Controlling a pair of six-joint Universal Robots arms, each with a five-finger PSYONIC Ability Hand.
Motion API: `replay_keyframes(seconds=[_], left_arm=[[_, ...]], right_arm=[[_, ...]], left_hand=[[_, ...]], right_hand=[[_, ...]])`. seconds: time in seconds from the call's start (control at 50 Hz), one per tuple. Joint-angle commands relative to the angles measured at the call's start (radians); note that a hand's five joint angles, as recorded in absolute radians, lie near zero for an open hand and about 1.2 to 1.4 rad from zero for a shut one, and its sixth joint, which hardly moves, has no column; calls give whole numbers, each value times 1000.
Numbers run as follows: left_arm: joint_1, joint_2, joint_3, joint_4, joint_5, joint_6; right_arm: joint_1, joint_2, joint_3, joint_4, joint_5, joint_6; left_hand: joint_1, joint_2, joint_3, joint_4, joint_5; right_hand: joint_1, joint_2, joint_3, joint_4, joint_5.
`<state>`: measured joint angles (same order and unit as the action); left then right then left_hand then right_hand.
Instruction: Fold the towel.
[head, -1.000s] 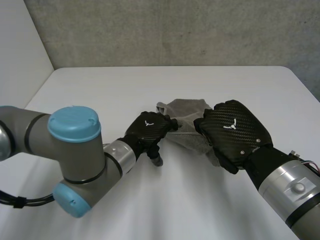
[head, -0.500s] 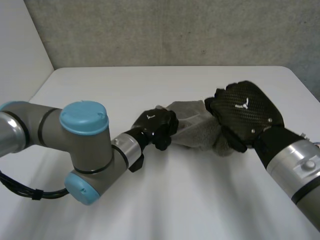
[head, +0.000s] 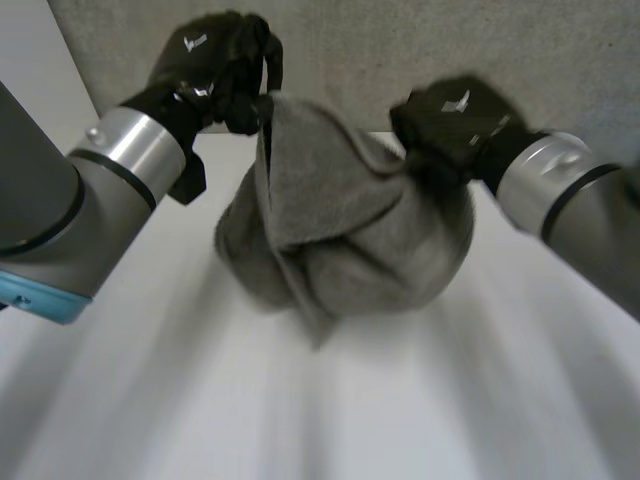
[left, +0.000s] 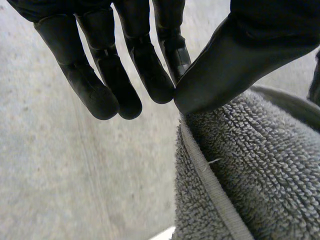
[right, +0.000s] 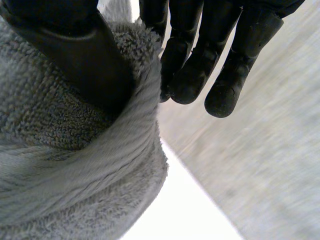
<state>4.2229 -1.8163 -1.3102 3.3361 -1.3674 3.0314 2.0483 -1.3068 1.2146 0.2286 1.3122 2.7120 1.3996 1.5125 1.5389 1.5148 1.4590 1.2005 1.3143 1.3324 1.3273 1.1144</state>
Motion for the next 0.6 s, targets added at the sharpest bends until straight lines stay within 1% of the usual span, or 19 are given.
replay_keyframes(seconds=[0.02,0.06,0.08,0.12,0.18,0.2,0.22,0.26,0.28,0.3,0.34,0.36,0.38,0.4,0.44,0.46,0.5,0.6], left_arm=[[-9,-64,-113,5,-13,118],[-14,-119,-161,0,-18,197],[-14,-120,-161,0,-18,198],[-12,-155,-202,0,-22,245],[-11,-170,-240,6,-22,248],[-9,-170,-254,11,-24,248],[-9,-170,-254,11,-24,248],[-9,-170,-265,22,-47,247],[-12,-167,-268,26,-65,247],[-12,-167,-268,26,-65,247],[-15,-163,-270,40,-116,247],[-15,-163,-270,40,-116,247],[-20,-163,-270,46,-140,247],[-20,-163,-270,46,-141,247],[-30,-166,-270,57,-191,247],[-30,-166,-270,57,-191,247],[-35,-166,-273,49,-235,245],[-47,-158,-314,34,-259,244]], right_arm=[[23,152,-40,89,41,-70],[21,167,-32,75,84,-71],[21,167,-32,75,84,-70],[12,172,-7,43,96,-70],[6,172,29,-4,98,-67],[6,172,29,-5,98,-67],[6,172,48,-29,98,-67],[9,172,63,-43,98,-67],[15,172,74,-52,99,-69],[18,173,82,-55,101,-72],[19,175,89,-57,101,-72],[21,175,95,-60,101,-72],[21,175,95,-60,101,-72],[19,176,106,-64,101,-70],[15,175,118,-75,102,-70],[7,175,134,-92,102,-70],[4,176,151,-112,104,-69],[3,173,207,-176,114,-67]], left_hand=[[-3,-116,-143,-119,-237],[-3,-116,-143,-119,-237],[-3,-116,-143,-119,-237],[-3,-116,-143,-119,-237],[-3,-116,-143,-119,-237],[-58,-171,-197,-173,-292],[-59,-172,-198,-174,-293],[-430,-543,-569,-545,-664],[-559,-672,-699,-675,-793],[-561,-674,-700,-676,-795],[-701,-814,-840,-816,-935],[-702,-815,-841,-817,-936],[-763,-876,-902,-878,-997],[-763,-876,-903,-879,-997],[-801,-914,-941,-917,-1035],[-801,-914,-941,-917,-1035],[-810,-923,-950,-925,-1044],[-810,-923,-950,-925,-1044]], right_hand=[[196,82,64,69,107],[196,82,64,69,107],[196,82,64,69,107],[196,82,64,69,107],[196,82,64,69,107],[196,82,64,69,107],[196,82,64,69,107],[196,82,64,69,107],[196,82,64,69,107],[196,82,64,69,107],[196,82,64,69,107],[196,82,64,69,107],[196,82,64,69,107],[196,82,64,69,107],[196,82,64,69,107],[196,82,64,69,107],[196,82,64,69,107],[196,82,64,69,107]])
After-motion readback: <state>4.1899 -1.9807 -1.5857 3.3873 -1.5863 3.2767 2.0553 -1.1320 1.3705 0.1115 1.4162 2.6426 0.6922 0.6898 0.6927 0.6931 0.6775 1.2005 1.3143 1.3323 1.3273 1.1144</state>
